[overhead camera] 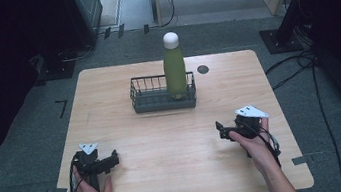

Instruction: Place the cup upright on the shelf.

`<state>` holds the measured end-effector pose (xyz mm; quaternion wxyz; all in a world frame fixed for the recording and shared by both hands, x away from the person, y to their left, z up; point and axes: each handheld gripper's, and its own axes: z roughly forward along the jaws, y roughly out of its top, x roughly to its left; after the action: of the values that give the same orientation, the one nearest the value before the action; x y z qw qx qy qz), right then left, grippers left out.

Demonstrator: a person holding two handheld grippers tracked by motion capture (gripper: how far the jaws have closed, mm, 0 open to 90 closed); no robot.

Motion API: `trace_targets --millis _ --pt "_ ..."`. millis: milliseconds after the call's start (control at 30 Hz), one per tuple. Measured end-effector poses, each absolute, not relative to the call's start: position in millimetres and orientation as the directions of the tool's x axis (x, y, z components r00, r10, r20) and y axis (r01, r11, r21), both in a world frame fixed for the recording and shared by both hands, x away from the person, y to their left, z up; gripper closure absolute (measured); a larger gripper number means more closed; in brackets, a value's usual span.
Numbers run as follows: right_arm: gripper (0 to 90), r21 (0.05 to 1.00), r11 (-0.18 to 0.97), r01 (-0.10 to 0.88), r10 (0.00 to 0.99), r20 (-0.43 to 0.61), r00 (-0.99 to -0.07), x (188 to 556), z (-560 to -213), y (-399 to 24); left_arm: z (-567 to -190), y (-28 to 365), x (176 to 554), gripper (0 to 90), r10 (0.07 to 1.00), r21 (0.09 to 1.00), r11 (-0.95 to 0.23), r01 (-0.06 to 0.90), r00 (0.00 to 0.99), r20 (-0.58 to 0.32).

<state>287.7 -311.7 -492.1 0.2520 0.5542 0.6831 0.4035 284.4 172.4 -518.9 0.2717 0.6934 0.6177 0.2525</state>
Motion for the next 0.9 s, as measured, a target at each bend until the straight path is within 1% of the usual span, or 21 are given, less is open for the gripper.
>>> trace_targets --millis 333,900 --pt "0.0 0.819 0.070 0.569 0.971 0.076 -0.229 272.8 -503.9 -327.6 -518.9 172.3 284.4 0.0 0.994 0.689 -0.089 0.719 0.109 0.015" --pt "0.0 0.770 0.064 0.635 0.985 0.053 -0.163 250.9 -524.4 -354.0 -518.9 172.4 284.4 0.0 0.994 0.689 -0.089 0.719 0.109 0.015"
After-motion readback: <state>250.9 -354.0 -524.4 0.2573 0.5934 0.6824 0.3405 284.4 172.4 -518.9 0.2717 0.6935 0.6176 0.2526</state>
